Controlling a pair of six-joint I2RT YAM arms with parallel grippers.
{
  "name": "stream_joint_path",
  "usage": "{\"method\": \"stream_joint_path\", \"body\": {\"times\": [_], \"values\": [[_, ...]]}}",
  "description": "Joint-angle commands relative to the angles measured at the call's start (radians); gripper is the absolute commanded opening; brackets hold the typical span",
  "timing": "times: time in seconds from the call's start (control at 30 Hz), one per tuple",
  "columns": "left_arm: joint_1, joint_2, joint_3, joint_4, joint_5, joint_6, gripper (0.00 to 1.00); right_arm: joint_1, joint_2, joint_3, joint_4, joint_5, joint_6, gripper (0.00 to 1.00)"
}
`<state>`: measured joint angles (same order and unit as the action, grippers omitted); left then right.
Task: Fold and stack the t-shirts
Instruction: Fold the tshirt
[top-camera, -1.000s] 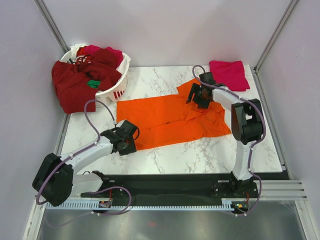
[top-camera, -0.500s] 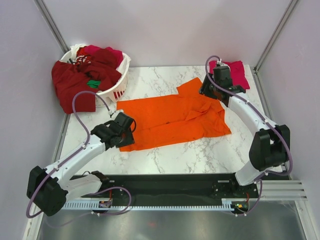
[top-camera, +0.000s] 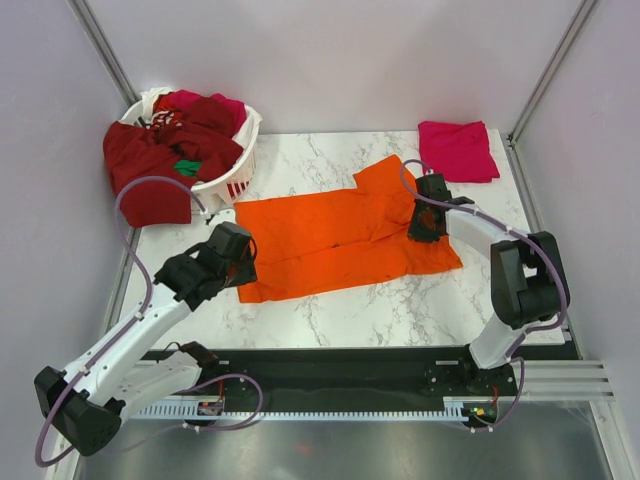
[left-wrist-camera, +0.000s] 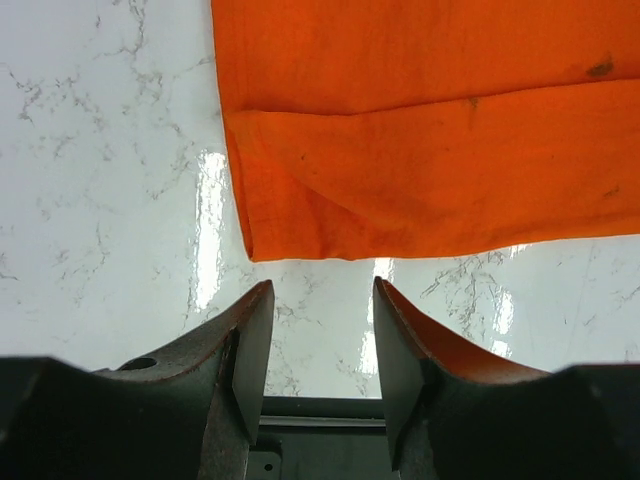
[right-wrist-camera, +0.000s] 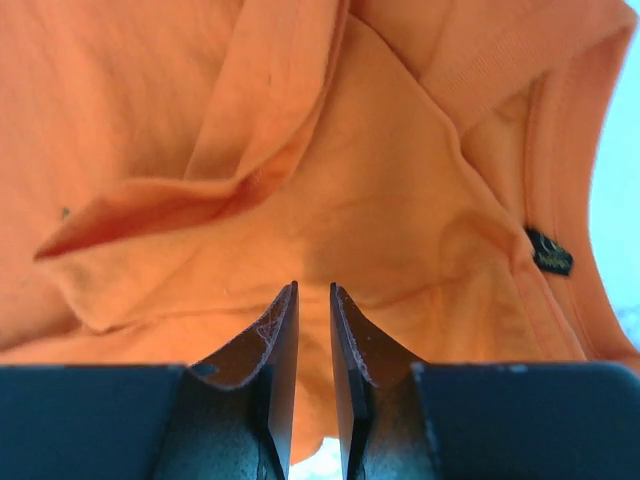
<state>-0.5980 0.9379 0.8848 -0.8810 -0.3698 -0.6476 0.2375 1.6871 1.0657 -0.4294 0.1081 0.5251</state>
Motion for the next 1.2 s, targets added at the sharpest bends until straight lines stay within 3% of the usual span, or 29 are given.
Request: {"method": "stream_joint_path", "body": {"times": [0.0, 0.43, 0.67, 0.73, 0.9, 1.03, 1.17], "values": [[-0.005, -0.057, -0.01, -0.004, -0.073, 0.028, 0.52, -0.001, 0.063, 0.066, 0.047, 0.015, 0.004, 0.26], [-0.006, -0.057, -0.02, -0.004, -0.086, 0.02, 0.53, -0.001, 0.282, 0.325, 0.047, -0.027, 0.035, 0.27], [-0.006, -0.056, -0.024, -0.004, -0.1, 0.016, 0.53, -0.001, 0.368, 0.471, 0.034, -0.142, 0.004, 0.36], [-0.006, -0.045, -0.023, -0.004, -0.103, 0.013, 0.53, -0.001, 0.34, 0.456, 0.038, -0.156, -0.002, 0.39], [-0.006, 0.085, -0.006, 0.0, -0.074, 0.005, 0.53, -0.001, 0.168, 0.263, 0.08, -0.036, -0.017, 0.59], [-0.009, 0.24, 0.006, 0.034, -0.02, -0.035, 0.52, -0.007, -0.002, 0.104, 0.08, 0.039, -0.004, 0.63], [-0.008, 0.35, -0.007, 0.134, 0.006, -0.046, 0.52, -0.032, -0.049, 0.008, 0.078, 0.053, 0.009, 0.63]]}}
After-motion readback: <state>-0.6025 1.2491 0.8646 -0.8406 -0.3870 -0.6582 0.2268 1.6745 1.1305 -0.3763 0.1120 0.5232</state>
